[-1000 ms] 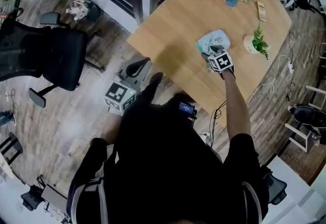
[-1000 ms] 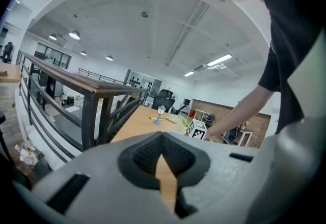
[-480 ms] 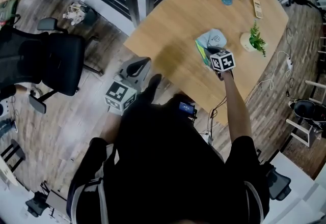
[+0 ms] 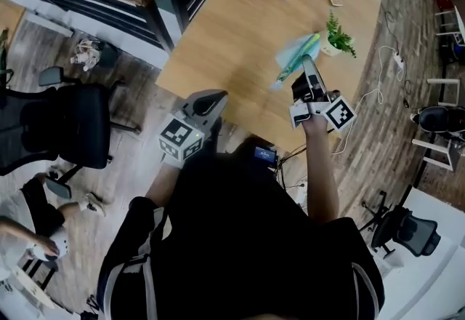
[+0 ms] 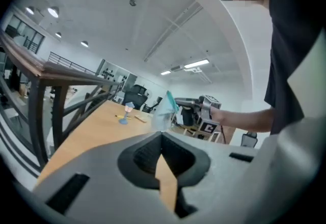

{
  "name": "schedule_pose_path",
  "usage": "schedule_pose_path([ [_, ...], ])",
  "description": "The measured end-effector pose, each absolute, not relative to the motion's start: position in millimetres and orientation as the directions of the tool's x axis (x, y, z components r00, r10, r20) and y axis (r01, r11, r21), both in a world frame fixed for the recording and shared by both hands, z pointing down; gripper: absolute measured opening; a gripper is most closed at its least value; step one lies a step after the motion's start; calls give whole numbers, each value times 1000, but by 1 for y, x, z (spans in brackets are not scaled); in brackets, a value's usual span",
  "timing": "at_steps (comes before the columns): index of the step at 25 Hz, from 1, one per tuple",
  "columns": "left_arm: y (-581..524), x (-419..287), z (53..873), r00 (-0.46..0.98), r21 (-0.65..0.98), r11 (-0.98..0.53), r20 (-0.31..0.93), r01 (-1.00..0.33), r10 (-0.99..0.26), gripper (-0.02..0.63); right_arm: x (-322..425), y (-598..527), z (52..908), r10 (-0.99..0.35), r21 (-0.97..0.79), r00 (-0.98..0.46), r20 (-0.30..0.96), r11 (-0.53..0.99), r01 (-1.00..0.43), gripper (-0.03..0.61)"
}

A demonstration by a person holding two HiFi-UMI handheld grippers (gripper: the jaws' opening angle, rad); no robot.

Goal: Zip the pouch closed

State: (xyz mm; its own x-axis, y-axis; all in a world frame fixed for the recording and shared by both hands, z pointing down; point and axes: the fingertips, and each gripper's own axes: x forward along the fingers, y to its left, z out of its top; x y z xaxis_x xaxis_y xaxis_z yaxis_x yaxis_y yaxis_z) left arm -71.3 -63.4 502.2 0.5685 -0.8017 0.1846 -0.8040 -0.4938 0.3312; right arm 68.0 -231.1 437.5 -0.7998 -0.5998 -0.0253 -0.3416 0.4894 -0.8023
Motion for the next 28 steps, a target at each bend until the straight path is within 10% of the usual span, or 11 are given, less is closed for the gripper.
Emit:
schedule_pose_path([
  [8,-71,15,465,758,364,-693,61,-622,-649,0,134,-161,308,-810,-862,-393,-437,501,-74,21],
  [28,-53,43,325,785,570,-815,-455,-106,-420,3,156,-114,282,-746,-804,-374,-550,594,-4,21],
])
